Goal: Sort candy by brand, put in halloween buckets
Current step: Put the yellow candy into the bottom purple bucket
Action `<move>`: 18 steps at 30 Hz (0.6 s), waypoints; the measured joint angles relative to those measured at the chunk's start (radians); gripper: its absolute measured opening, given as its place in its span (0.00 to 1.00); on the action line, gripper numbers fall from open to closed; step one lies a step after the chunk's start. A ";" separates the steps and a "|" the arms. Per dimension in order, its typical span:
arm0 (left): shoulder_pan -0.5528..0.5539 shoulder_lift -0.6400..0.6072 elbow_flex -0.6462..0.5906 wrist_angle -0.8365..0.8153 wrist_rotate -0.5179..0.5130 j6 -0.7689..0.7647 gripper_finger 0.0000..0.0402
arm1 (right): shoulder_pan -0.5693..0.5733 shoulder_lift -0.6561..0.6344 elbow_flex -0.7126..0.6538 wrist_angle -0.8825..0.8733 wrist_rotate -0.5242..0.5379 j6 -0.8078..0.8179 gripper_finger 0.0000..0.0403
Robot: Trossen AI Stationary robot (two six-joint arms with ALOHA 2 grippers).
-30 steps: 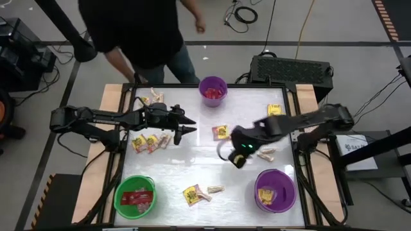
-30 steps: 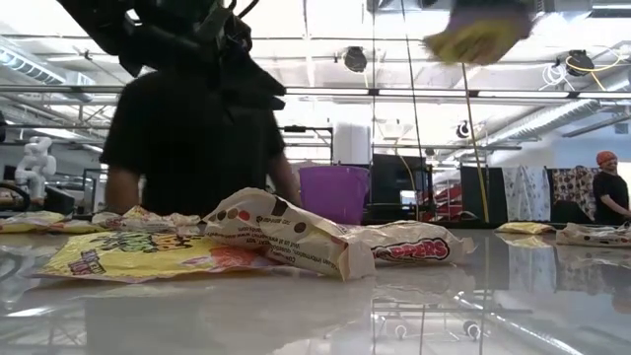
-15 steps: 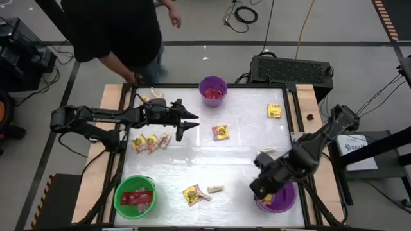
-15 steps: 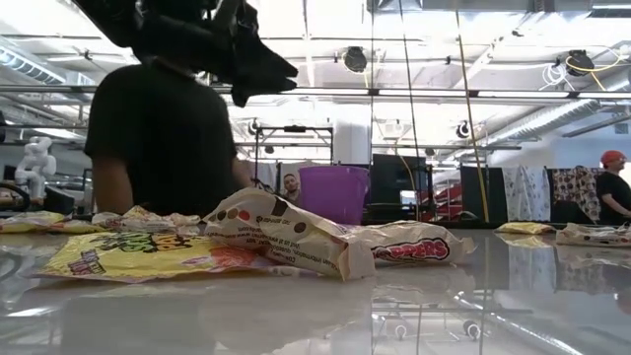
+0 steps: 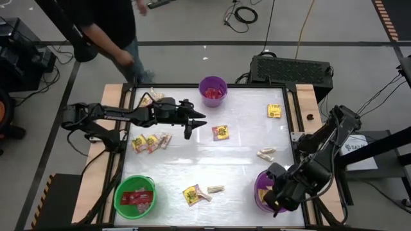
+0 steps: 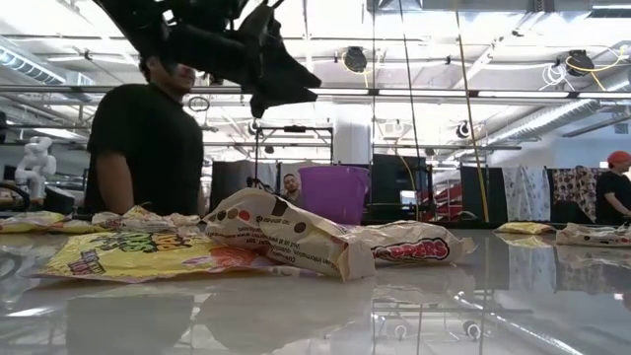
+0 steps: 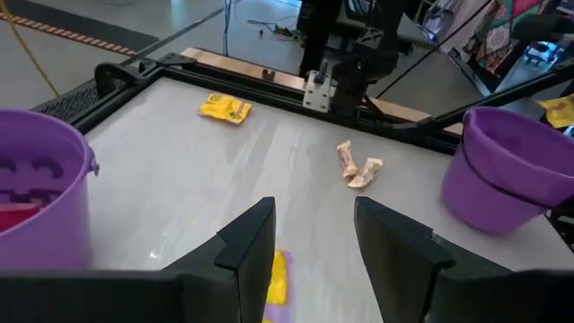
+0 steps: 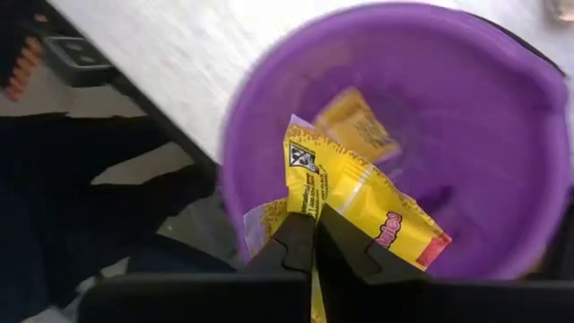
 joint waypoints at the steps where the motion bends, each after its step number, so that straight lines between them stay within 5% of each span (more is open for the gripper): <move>1: 0.000 0.012 0.006 0.009 0.000 0.000 0.40 | 0.007 0.000 -0.007 -0.006 0.000 0.014 0.01; 18: -0.006 0.085 0.056 0.017 -0.010 -0.003 0.40 | 0.069 0.000 -0.064 -0.015 -0.005 0.040 0.12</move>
